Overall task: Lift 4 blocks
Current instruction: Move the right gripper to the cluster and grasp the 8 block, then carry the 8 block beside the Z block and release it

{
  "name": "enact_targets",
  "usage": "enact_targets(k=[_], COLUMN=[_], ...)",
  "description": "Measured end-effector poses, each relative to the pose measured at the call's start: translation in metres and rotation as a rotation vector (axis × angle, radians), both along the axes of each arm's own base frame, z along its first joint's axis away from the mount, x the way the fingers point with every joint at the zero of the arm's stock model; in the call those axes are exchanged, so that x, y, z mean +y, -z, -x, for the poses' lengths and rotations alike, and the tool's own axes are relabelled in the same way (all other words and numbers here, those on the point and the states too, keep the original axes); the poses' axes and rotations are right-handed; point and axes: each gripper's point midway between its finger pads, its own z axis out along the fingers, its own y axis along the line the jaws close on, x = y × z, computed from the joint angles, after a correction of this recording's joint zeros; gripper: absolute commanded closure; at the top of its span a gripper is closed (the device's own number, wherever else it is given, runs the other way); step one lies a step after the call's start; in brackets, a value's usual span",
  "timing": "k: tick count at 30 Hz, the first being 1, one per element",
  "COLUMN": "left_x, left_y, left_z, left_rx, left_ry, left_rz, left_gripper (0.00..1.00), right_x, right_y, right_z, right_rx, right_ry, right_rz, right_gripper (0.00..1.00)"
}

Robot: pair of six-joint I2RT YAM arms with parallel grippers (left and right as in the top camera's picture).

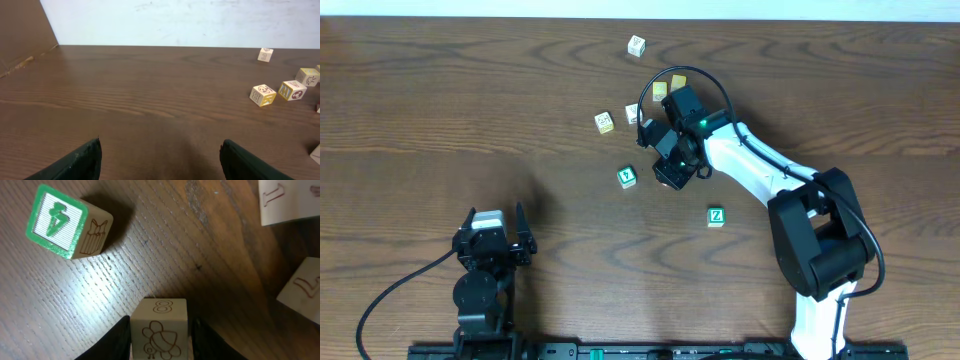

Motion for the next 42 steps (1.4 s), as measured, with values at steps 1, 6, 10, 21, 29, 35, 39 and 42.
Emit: enact_targets(k=[1, 6, 10, 21, 29, 35, 39, 42], left_x=[0.000, 0.000, 0.000, 0.000, 0.000, 0.000, 0.000, 0.000], left_y=[0.000, 0.000, 0.000, 0.000, 0.000, 0.000, 0.000, 0.000], left_z=[0.000, 0.000, 0.000, 0.000, 0.000, 0.000, 0.000, 0.000], left_rx=[0.000, 0.000, 0.000, -0.001, 0.000, 0.000, 0.000, -0.001], left_ry=[0.000, 0.000, 0.000, 0.000, 0.000, 0.000, 0.000, 0.000], left_rz=[0.000, 0.000, 0.000, 0.000, 0.000, 0.000, 0.000, 0.000], left_gripper=[0.24, 0.24, 0.24, 0.24, 0.24, 0.24, 0.24, 0.24], right_x=[0.000, -0.001, -0.005, -0.008, -0.028, -0.041, -0.065, -0.092], right_y=[0.002, 0.011, 0.009, -0.014, -0.049, -0.102, -0.159, -0.194], right_z=[0.000, -0.003, -0.012, -0.028, -0.043, -0.031, -0.011, 0.004], right_rx=[0.004, 0.013, -0.011, -0.027, -0.062, -0.102, -0.157, -0.205], right_ry=[0.001, 0.044, 0.106, 0.219, 0.413, 0.511, 0.597, 0.678], right_rz=[0.002, 0.010, 0.032, 0.062, 0.156, 0.124, 0.110, 0.114], right_gripper=[0.67, 0.72, 0.75, 0.88, 0.92, 0.97, 0.99, 0.99])
